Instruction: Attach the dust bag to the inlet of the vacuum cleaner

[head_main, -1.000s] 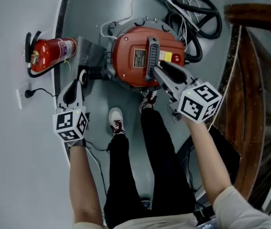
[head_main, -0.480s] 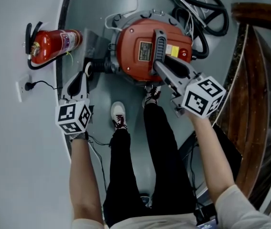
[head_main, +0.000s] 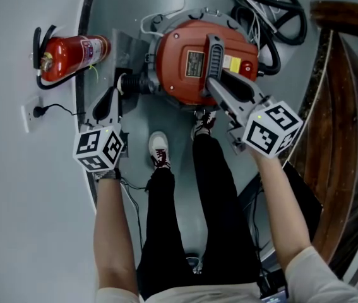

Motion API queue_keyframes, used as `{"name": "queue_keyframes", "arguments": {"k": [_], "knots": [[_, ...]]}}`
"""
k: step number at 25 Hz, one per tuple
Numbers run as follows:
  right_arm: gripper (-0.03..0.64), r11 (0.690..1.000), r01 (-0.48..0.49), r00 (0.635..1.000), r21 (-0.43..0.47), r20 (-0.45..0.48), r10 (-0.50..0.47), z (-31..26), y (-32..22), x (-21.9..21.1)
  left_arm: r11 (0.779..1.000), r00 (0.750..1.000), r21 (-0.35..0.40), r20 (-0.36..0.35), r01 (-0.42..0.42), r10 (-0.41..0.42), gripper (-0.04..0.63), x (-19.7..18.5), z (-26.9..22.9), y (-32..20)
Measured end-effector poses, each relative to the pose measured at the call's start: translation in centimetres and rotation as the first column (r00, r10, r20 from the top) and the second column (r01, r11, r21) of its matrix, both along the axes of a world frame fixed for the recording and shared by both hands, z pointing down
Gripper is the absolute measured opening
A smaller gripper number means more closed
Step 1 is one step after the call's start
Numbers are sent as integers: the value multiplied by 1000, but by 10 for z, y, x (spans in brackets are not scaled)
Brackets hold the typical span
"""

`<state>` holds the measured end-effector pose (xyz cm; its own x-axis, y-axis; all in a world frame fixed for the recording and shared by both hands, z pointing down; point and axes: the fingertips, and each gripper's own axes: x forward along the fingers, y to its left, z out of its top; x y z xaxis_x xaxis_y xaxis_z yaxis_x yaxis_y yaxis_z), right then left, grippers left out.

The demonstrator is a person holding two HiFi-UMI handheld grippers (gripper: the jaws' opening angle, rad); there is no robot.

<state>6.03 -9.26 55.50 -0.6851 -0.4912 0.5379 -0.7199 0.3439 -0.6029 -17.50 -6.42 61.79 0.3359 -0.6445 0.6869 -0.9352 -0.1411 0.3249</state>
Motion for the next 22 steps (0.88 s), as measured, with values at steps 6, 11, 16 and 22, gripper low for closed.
{"name": "queue_keyframes", "arguments": {"k": [6, 11, 16, 22], "knots": [[133, 1000, 9, 1000, -3, -3, -9, 0, 0, 0, 1000, 999, 0, -49, -6, 6, 23, 5, -2, -1], [133, 1000, 12, 1000, -16, 11, -12, 1, -1, 0, 1000, 998, 2, -58, -27, 27, 23, 11, -6, -4], [138, 1000, 15, 1000, -16, 26, -15, 3, 0, -4, 997, 997, -4, -29, -74, 74, 23, 12, -8, -5], [141, 1000, 20, 999, -15, 45, -20, 3, 0, -4, 999, 999, 5, -24, -39, 39, 21, 10, -9, -9]]}}
